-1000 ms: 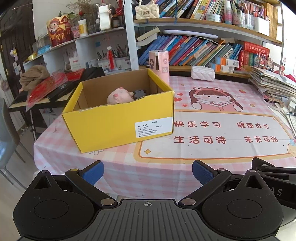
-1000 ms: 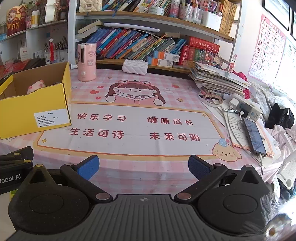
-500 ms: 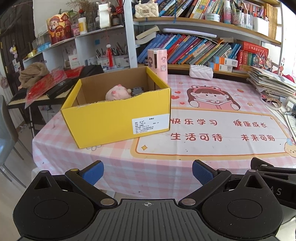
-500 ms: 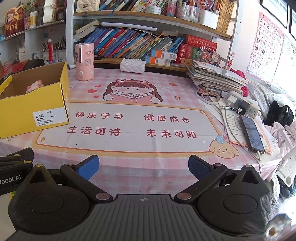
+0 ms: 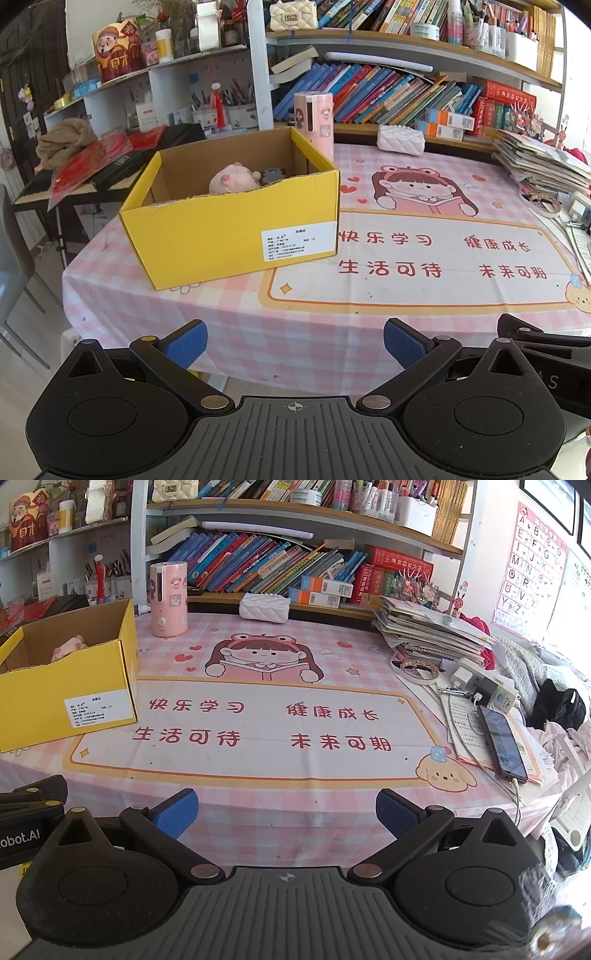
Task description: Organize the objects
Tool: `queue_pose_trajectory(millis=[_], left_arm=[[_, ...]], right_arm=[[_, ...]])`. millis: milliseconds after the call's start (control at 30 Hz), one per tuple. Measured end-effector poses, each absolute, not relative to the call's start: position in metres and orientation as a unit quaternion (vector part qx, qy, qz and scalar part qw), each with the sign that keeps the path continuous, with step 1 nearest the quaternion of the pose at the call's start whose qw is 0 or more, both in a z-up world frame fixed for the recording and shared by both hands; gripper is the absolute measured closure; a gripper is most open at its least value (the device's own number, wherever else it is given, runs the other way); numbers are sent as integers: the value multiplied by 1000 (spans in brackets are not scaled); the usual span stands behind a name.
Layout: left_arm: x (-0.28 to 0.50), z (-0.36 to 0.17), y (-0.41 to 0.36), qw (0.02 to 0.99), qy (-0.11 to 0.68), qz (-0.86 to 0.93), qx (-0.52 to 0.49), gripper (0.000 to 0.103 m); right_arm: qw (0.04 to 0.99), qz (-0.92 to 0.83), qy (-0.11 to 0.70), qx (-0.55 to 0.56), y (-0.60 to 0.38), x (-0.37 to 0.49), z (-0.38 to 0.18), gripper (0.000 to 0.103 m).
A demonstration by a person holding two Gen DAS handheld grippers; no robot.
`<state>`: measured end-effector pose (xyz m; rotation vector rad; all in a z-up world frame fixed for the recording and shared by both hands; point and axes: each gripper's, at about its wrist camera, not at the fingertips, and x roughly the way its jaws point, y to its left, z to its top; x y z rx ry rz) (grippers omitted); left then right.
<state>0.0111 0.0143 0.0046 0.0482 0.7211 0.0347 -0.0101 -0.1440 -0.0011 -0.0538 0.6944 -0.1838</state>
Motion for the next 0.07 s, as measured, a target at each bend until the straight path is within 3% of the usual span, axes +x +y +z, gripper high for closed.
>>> queue_pose_trajectory(millis=[67], left_arm=[[13,4,14,935,355,18,21,0]], right_arm=[[935,-88,341,-27,-144,-8,-1,0]])
